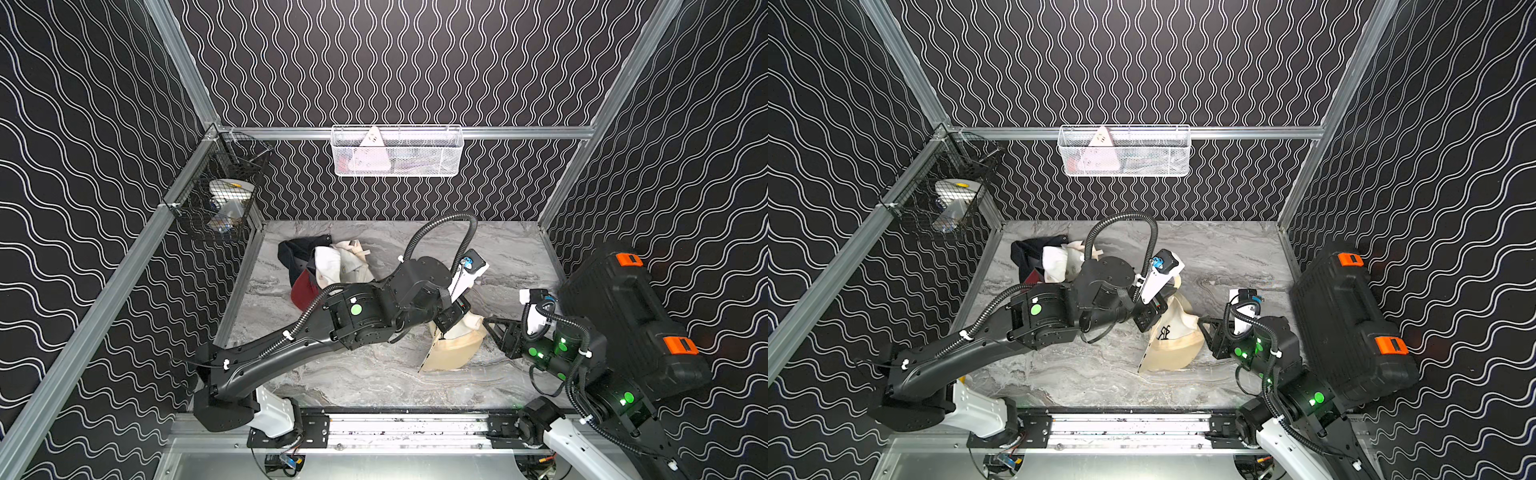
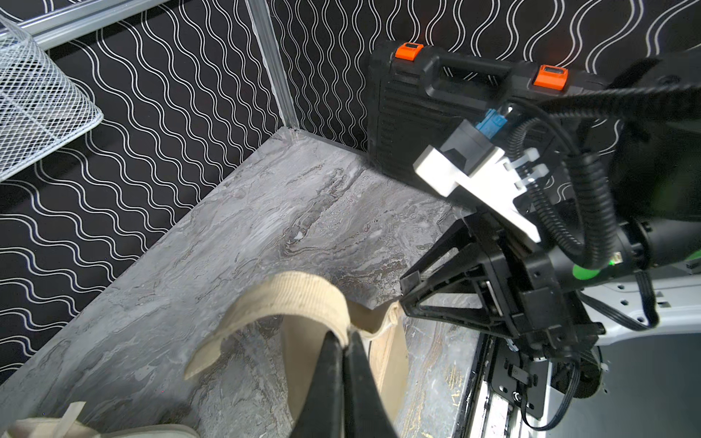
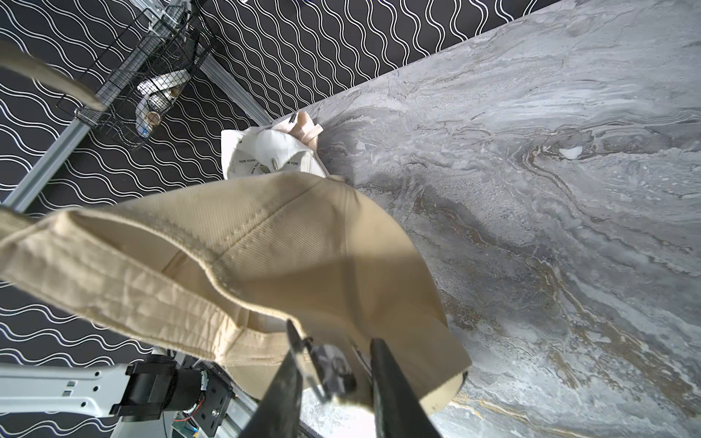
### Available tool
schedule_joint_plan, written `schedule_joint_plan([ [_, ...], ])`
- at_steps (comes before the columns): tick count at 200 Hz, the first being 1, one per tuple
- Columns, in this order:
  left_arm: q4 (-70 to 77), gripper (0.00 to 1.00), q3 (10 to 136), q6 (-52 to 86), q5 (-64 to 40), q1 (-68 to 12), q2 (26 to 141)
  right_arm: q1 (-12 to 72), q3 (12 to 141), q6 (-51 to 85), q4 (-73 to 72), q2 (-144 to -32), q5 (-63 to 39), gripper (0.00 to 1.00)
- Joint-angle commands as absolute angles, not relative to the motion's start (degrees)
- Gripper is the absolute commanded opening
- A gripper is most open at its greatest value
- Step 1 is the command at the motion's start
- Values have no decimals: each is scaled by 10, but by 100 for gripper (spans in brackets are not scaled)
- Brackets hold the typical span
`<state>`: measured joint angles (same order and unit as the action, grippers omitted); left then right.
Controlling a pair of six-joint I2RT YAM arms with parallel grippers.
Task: Open the adjustable buckle of the baseball cap
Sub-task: Place the baseball cap on the baseball cap.
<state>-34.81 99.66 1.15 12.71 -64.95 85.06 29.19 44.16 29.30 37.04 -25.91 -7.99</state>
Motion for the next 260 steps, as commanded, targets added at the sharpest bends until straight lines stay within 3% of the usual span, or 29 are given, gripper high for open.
schedule_joint_plan([
  [1, -343, 0, 1009, 4, 128, -644, 855, 293, 444, 288, 377, -256, -67, 36],
  [126, -352, 0, 1035, 2, 82, -561, 867, 293, 450, 280, 390, -254, -45, 55],
  [260, -342, 0, 1030, 9, 37, -463, 858, 293, 442, 289, 404, -240, -31, 59],
])
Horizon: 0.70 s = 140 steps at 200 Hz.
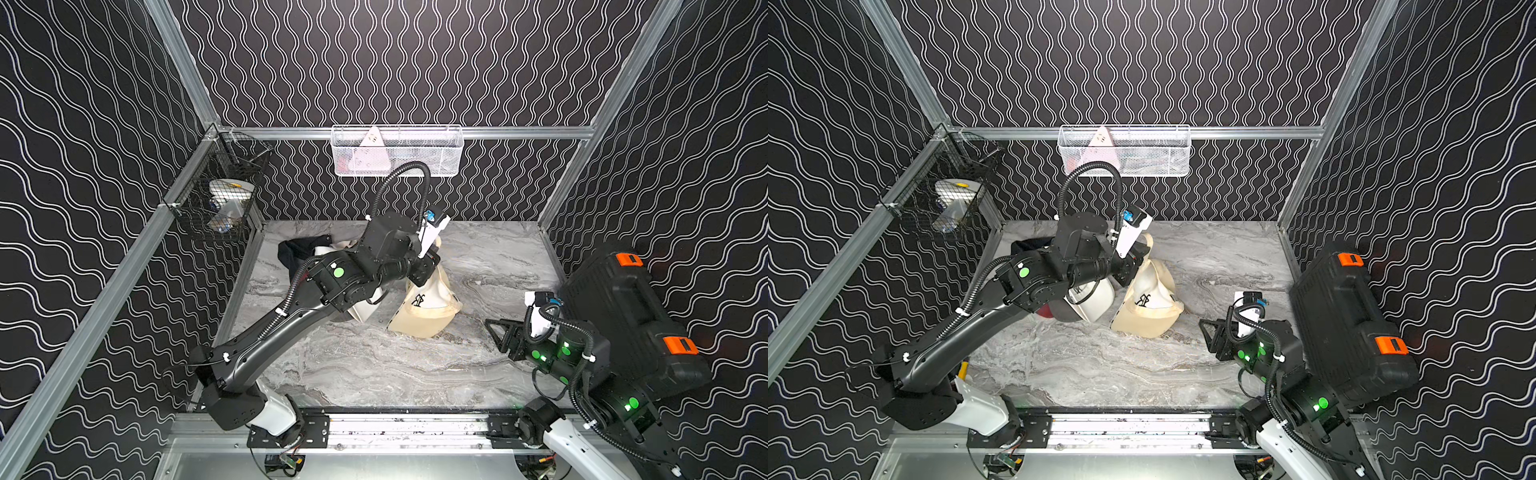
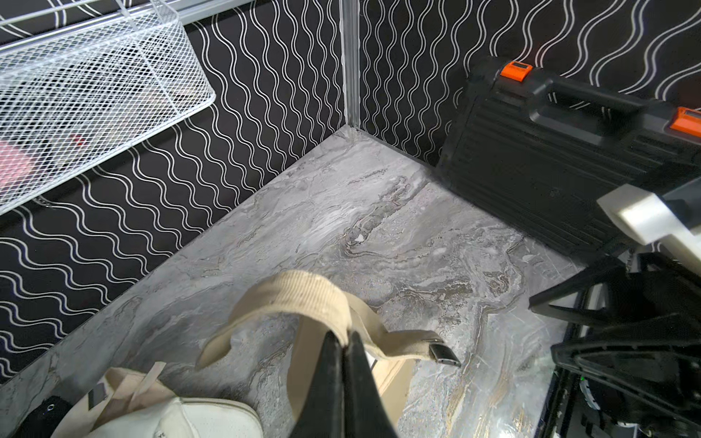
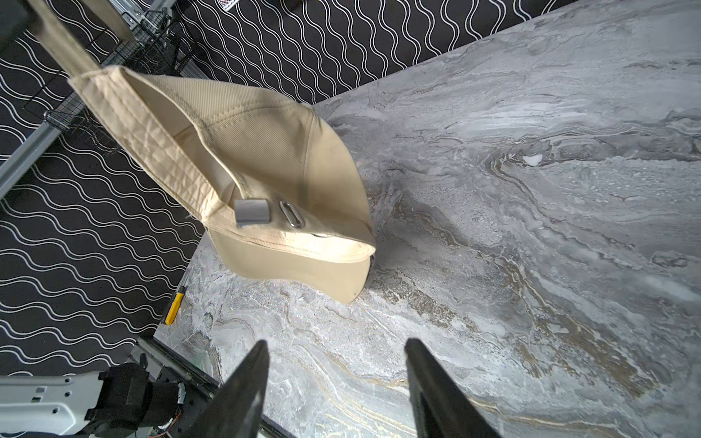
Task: Open the adjustable buckle of the baseball cap
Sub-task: Place the baseball cap on the baseball cap.
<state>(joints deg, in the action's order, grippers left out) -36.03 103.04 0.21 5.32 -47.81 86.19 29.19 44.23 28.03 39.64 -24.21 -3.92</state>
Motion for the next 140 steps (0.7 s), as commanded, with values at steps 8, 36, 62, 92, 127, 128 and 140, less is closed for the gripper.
schedule_joint_plan([
  [8, -343, 0, 1030, 9, 35, -458, 859, 293, 443, 289, 405, -239, -31, 59],
  [36, -343, 0, 1031, 11, 29, -436, 863, 293, 443, 289, 408, -237, -27, 59],
  [62, -344, 0, 1029, 11, 27, -414, 864, 293, 441, 290, 408, -237, -28, 60],
  [92, -346, 0, 1023, 20, 28, -382, 860, 293, 441, 290, 408, -239, -25, 60],
  [127, -358, 0, 1018, 35, 36, -346, 858, 293, 441, 292, 405, -243, -26, 61],
  [128, -358, 0, 1018, 35, 36, -345, 857, 293, 441, 292, 405, -243, -26, 61],
  [140, -360, 0, 1014, 40, 37, -331, 856, 293, 440, 293, 404, -243, -27, 61],
])
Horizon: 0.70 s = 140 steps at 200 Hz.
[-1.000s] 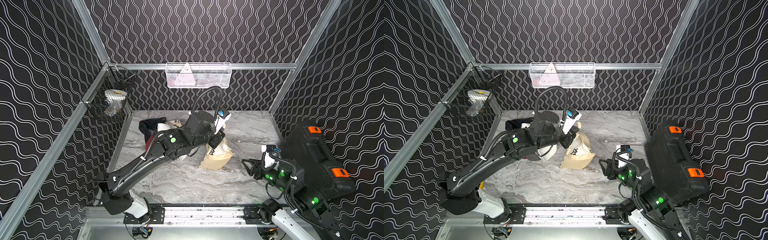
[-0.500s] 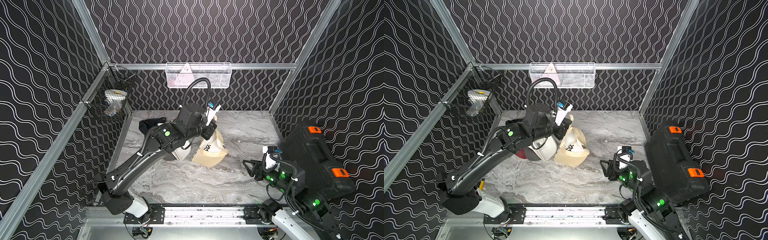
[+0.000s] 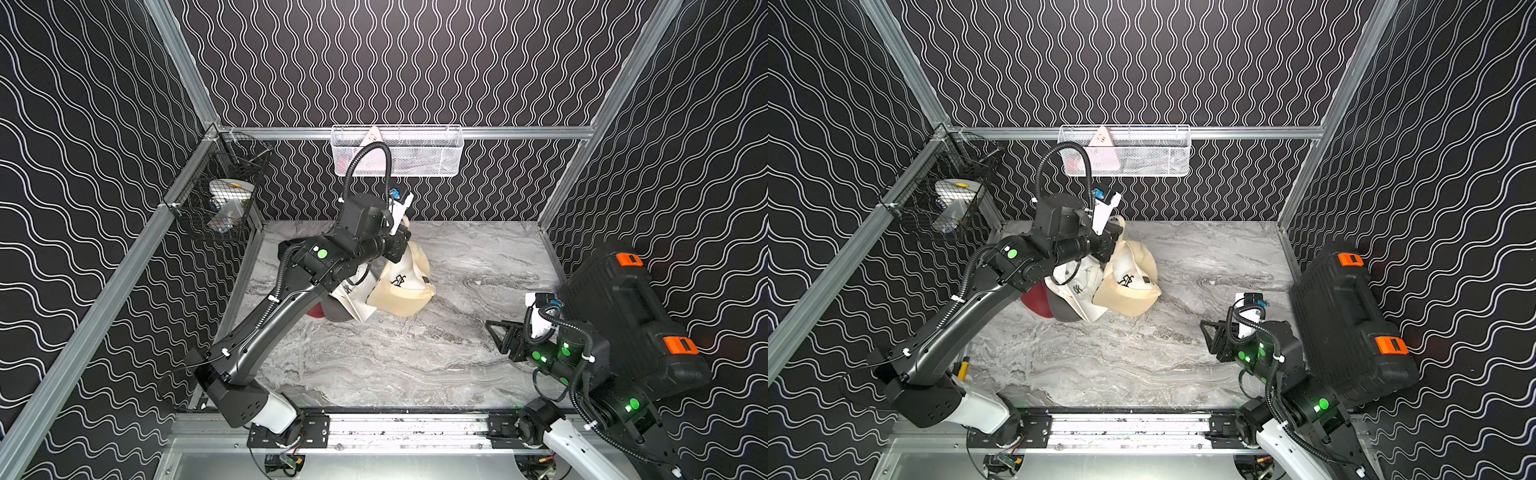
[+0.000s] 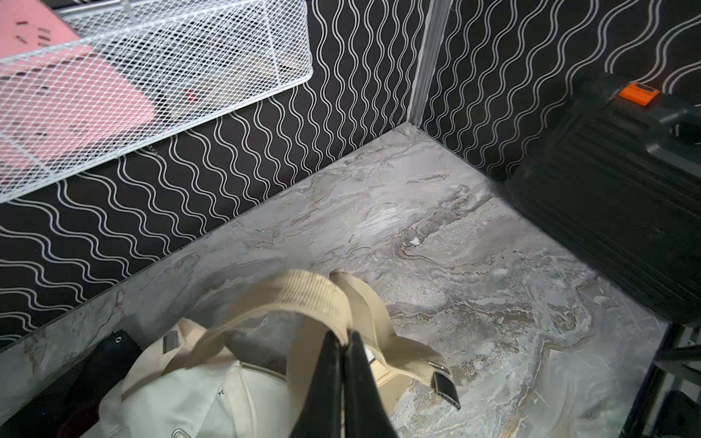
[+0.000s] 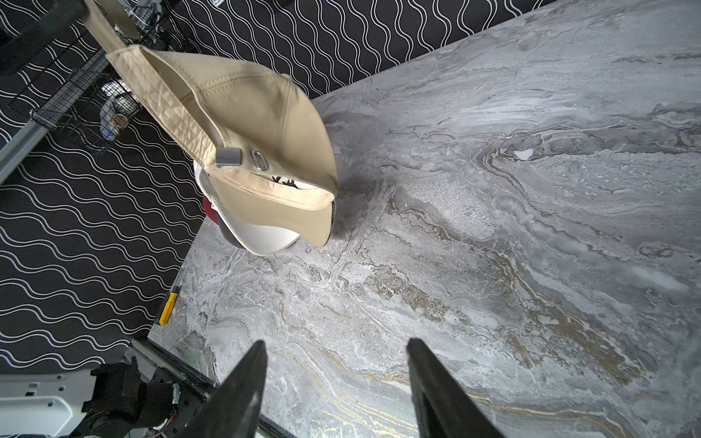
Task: Open the adjustable buckle of the baseball cap
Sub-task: Place the baseball cap on the baseball cap.
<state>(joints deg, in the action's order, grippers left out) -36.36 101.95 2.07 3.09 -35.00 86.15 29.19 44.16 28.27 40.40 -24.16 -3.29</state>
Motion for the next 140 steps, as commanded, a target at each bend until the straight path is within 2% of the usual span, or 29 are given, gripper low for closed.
schedule_joint_plan([
  [1, -360, 0, 1014, 41, 37, -330, 855, 293, 440, 294, 404, -243, -26, 61],
  [89, -366, 0, 966, 96, 23, -207, 838, 293, 440, 298, 404, -244, -24, 62],
  [140, -367, 0, 935, 114, 13, -163, 825, 293, 434, 299, 403, -241, -24, 63],
])
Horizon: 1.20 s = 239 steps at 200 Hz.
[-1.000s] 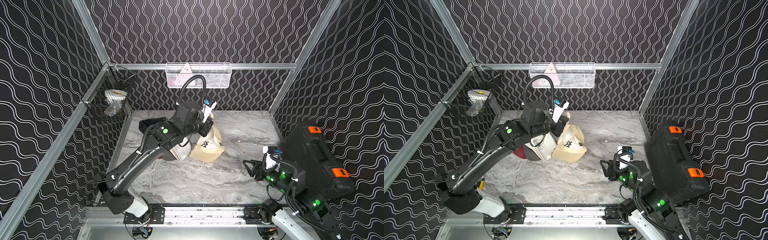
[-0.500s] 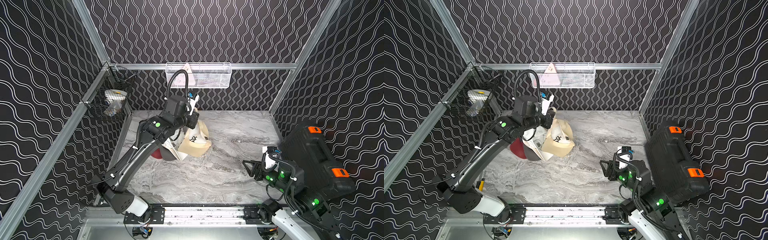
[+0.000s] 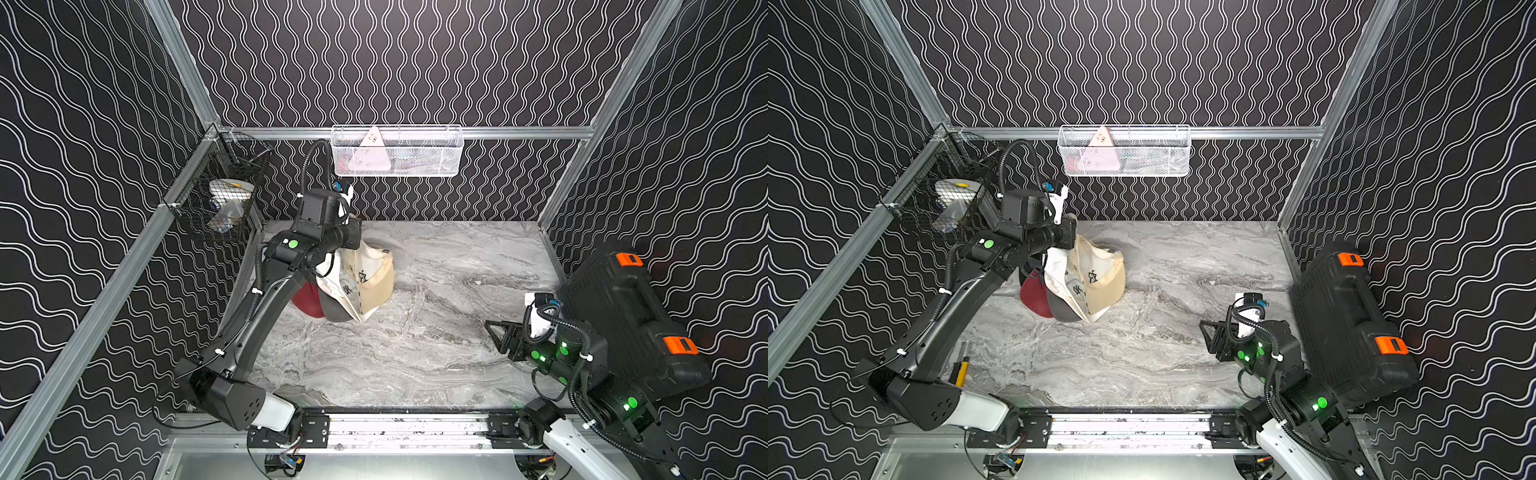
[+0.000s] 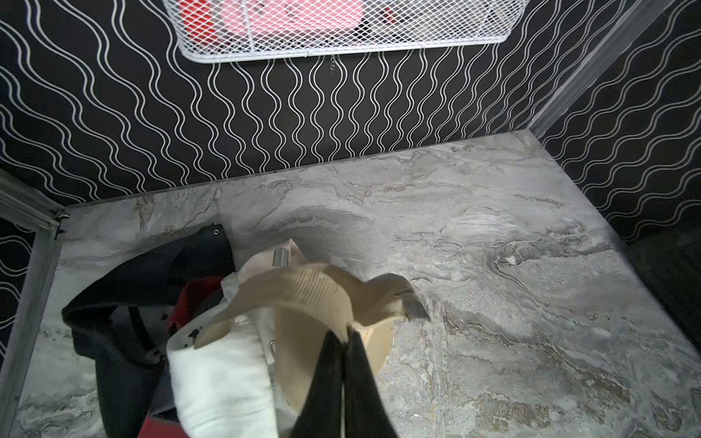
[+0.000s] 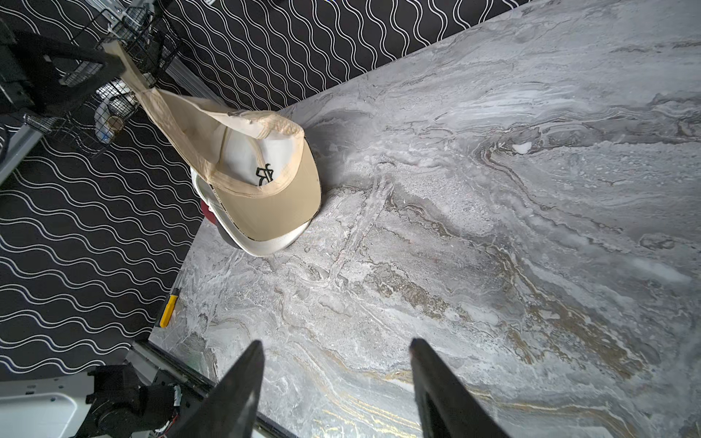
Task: Open the adjustable buckle of the baseball cap
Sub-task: Place the baseball cap on the baseball cap.
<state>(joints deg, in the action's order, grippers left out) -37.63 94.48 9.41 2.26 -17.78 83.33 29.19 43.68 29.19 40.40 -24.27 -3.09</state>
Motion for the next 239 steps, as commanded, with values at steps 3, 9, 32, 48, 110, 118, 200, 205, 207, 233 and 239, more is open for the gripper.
schedule_joint_plan([
  [3, -367, 0, 933, 115, 13, -159, 824, 293, 434, 300, 403, -241, -24, 63],
  [9, -366, 0, 929, 116, 12, -156, 821, 293, 434, 300, 403, -241, -24, 63],
  [32, -363, 0, 914, 122, 16, -143, 816, 293, 435, 299, 403, -242, -23, 64],
  [48, -364, 0, 902, 127, 21, -138, 814, 293, 436, 299, 403, -243, -23, 64],
  [110, -364, 0, 856, 146, 42, -120, 795, 293, 437, 299, 406, -241, -21, 65],
  [118, -364, 0, 853, 148, 44, -119, 795, 293, 437, 299, 405, -242, -22, 65],
  [200, -373, 12, 837, 158, 71, -118, 793, 293, 441, 298, 402, -251, -22, 65],
  [205, -374, 14, 835, 159, 72, -119, 791, 293, 441, 298, 402, -251, -22, 65],
  [207, -374, 15, 834, 159, 72, -119, 791, 293, 442, 298, 402, -251, -22, 65],
  [233, -368, 31, 823, 161, 75, -119, 785, 293, 441, 298, 403, -250, -22, 65],
  [239, -368, 34, 821, 162, 77, -118, 783, 293, 441, 298, 403, -249, -21, 65],
])
